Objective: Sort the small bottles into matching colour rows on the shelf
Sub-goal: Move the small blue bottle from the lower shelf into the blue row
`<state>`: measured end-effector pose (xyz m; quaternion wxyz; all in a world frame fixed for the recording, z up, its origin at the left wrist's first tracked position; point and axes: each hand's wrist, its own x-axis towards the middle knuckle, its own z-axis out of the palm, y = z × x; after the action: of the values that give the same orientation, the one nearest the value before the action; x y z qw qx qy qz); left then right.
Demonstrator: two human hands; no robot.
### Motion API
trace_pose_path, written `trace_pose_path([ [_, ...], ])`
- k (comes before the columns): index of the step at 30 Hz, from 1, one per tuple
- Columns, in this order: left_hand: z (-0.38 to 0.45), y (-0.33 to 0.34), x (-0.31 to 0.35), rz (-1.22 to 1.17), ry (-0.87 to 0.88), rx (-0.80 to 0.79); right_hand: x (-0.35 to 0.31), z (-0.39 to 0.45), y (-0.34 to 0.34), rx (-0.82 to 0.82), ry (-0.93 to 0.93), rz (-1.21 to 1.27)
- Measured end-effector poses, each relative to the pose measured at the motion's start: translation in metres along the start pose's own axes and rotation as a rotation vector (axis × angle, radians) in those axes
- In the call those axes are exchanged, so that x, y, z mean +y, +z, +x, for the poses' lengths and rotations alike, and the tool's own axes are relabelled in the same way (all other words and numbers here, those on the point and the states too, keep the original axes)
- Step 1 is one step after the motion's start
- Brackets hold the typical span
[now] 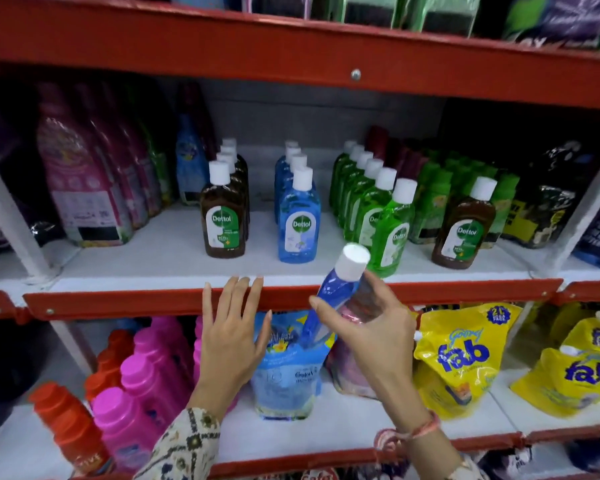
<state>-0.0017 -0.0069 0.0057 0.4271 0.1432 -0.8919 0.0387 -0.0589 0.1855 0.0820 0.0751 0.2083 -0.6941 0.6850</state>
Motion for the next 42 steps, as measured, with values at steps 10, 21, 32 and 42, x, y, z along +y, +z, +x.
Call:
trace_pose_path([
  [10,0.000,0.001,-0.001,-0.008,0.023,0.030,-0.040,0.076,0.031,0.042,-0.152,-0.086],
  [21,0.000,0.000,0.000,-0.007,0.001,-0.009,-0.017,0.102,0.056,-0.002,-0.110,-0.332],
  [32,0.006,-0.007,0.013,-0.009,-0.079,-0.102,-0.007,0.090,0.017,-0.040,-0.133,-0.238],
  [42,0.011,-0.003,0.028,-0.020,-0.133,-0.144,0.039,0.123,-0.079,0.486,-0.069,-0.233],
])
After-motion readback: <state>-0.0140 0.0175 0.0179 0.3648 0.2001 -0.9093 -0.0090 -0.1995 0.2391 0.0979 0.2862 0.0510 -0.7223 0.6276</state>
